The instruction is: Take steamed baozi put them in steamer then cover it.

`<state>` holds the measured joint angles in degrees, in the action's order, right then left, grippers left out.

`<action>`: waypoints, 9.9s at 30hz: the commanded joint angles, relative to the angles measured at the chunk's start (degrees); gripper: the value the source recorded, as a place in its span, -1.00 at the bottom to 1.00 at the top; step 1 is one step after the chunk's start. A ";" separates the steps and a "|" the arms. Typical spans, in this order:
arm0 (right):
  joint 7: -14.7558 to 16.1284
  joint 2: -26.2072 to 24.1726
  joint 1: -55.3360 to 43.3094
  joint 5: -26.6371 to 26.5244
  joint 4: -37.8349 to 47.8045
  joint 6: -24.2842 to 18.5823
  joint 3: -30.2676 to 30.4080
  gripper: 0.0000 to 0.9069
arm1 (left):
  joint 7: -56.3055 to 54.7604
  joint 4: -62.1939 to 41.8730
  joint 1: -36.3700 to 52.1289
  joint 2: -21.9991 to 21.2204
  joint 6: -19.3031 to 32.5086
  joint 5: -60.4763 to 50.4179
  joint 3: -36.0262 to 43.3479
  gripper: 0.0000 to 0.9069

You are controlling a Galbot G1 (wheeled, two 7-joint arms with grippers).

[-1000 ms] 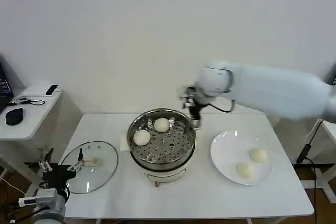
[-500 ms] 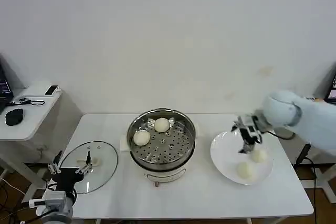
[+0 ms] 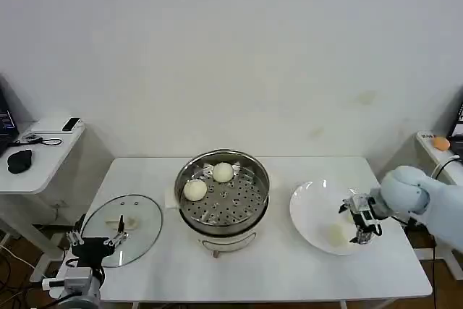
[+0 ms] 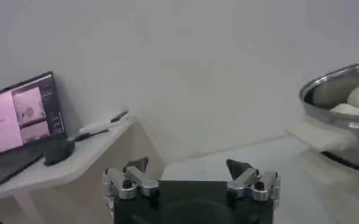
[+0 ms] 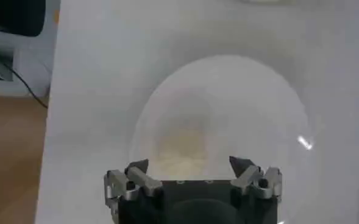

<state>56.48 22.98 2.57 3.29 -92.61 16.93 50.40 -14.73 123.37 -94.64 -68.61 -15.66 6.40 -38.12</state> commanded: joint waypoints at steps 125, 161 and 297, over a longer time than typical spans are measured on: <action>9.62 47.99 -27.47 -10.12 13.38 -16.95 20.04 0.58 | -0.27 1.36 -0.76 -0.83 0.17 2.71 -5.17 1.00; 5.75 11.26 -35.59 -10.38 6.97 -6.96 16.24 1.00 | 0.31 1.74 1.29 2.33 -0.18 2.93 -3.49 1.00; -15.99 41.54 -28.72 -40.13 11.27 24.79 21.62 0.49 | 1.31 0.32 1.67 0.91 0.47 -0.18 -0.85 1.00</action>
<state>42.60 60.82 -30.20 -35.58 -82.46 39.29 71.39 -13.43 123.87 -92.96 -67.78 -15.19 6.13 -38.86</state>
